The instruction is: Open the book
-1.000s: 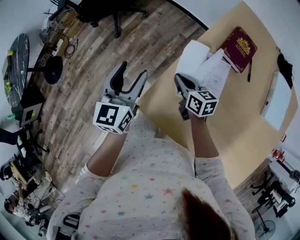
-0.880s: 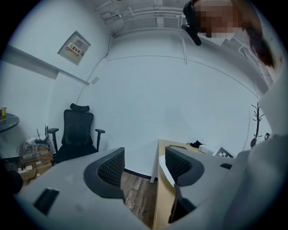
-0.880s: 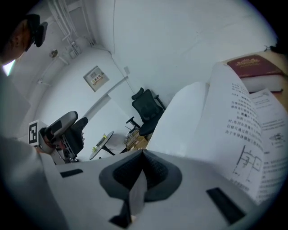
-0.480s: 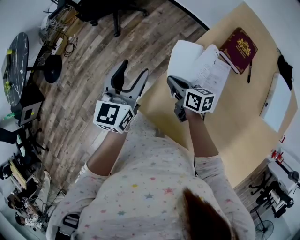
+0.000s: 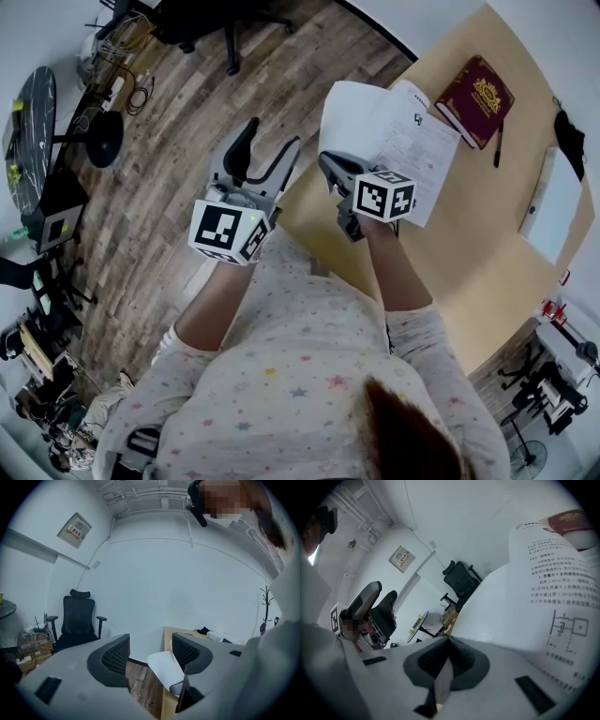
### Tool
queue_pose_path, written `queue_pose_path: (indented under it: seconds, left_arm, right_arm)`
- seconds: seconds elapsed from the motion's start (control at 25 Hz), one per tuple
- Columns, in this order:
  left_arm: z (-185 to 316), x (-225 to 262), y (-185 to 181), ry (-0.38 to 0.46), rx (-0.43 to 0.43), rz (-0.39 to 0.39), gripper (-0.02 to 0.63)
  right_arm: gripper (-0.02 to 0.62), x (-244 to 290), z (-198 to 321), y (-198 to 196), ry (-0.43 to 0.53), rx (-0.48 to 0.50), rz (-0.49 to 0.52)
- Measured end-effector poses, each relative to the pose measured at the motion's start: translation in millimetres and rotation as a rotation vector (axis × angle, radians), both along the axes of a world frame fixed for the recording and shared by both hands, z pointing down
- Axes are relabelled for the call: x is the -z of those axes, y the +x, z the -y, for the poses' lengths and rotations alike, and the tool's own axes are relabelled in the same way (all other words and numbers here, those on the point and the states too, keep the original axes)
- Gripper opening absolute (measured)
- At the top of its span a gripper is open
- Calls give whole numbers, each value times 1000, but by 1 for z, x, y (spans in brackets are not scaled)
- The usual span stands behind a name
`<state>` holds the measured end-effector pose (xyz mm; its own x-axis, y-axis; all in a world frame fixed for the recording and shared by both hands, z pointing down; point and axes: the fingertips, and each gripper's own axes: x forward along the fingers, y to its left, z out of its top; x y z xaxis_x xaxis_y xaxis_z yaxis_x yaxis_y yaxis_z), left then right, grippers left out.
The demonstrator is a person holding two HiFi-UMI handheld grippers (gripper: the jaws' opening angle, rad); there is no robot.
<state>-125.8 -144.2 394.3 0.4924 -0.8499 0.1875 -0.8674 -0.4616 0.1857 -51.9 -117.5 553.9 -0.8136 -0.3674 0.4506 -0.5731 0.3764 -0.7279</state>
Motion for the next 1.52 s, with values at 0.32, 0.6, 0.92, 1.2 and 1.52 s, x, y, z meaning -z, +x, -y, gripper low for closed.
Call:
queue_pose_path:
  seconds: [0.32, 0.6, 0.92, 1.2, 1.52]
  left_arm:
    - [0, -6, -16, -13, 32, 16, 259]
    - [0, -6, -24, -15, 48, 12, 259]
    - [-4, -7, -31, -14, 53, 22, 259]
    - [-6, -5, -34, -6, 54, 22, 259]
    - [-10, -3, -33, -4, 44, 21, 259]
  right_arm:
    - [0, -3, 18, -13, -27, -35, 7]
    - [2, -16, 34, -23, -56, -97, -31]
    - [6, -25, 43, -27, -90, -120, -9]
    - [72, -15, 45, -31, -78, -135, 65]
    - [58, 17, 47, -26, -83, -148, 307]
